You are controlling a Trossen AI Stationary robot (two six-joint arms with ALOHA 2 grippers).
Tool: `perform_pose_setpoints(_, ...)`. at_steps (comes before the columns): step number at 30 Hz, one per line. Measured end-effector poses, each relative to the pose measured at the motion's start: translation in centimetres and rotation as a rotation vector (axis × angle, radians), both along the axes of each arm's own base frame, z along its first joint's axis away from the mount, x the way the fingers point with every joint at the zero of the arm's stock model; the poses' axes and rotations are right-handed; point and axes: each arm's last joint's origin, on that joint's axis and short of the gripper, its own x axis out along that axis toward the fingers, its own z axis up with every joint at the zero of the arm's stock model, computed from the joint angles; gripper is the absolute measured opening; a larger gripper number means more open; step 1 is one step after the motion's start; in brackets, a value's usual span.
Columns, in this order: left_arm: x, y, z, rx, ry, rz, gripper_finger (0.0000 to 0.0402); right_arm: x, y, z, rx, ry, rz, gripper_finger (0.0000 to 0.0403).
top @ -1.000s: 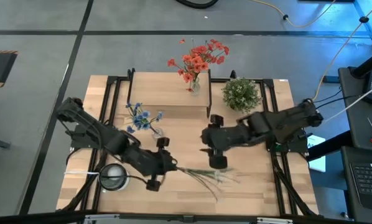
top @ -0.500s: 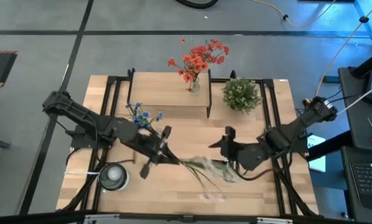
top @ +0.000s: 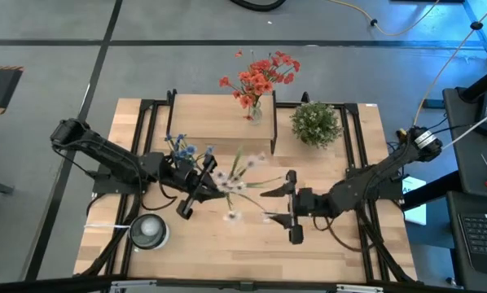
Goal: Pick and place flowers into a vace then onto a shelf
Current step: Put the white flowers into the transparent vase
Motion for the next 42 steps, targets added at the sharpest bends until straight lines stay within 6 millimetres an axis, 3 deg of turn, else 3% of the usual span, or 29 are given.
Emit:
perform_pose_setpoints(3,0.2,-0.1,-0.3,0.019,0.010,0.014,0.0010,0.2,-0.8,-0.1,0.016,-0.059,-0.037,0.0239)
perform_pose_setpoints(8,0.5,-0.1,-0.7,0.043,0.018,0.041,0.0009,2.1,-2.9,0.5,0.088,-0.065,-0.077,0.0239)
perform_pose_setpoints(14,0.6,-0.1,-0.9,0.046,0.030,0.048,0.0009,5.0,-3.4,0.6,0.051,-0.061,-0.053,0.0239)
perform_pose_setpoints(24,0.7,0.0,-1.3,0.060,0.071,0.069,0.0010,8.1,-3.4,1.7,0.009,-0.094,-0.032,0.0229)
perform_pose_setpoints(30,0.7,-0.1,-1.3,0.063,0.075,0.068,0.0010,8.4,-3.2,2.4,-0.005,-0.114,-0.014,0.0162)
perform_pose_setpoints(38,0.7,-0.1,-1.4,0.087,0.079,0.073,0.0028,8.5,-3.2,2.2,-0.021,-0.099,-0.017,0.0019)
perform_pose_setpoints(42,0.7,-0.1,-1.8,0.105,0.121,0.059,0.0072,8.5,-3.2,2.1,-0.040,-0.089,-0.023,0.0013)
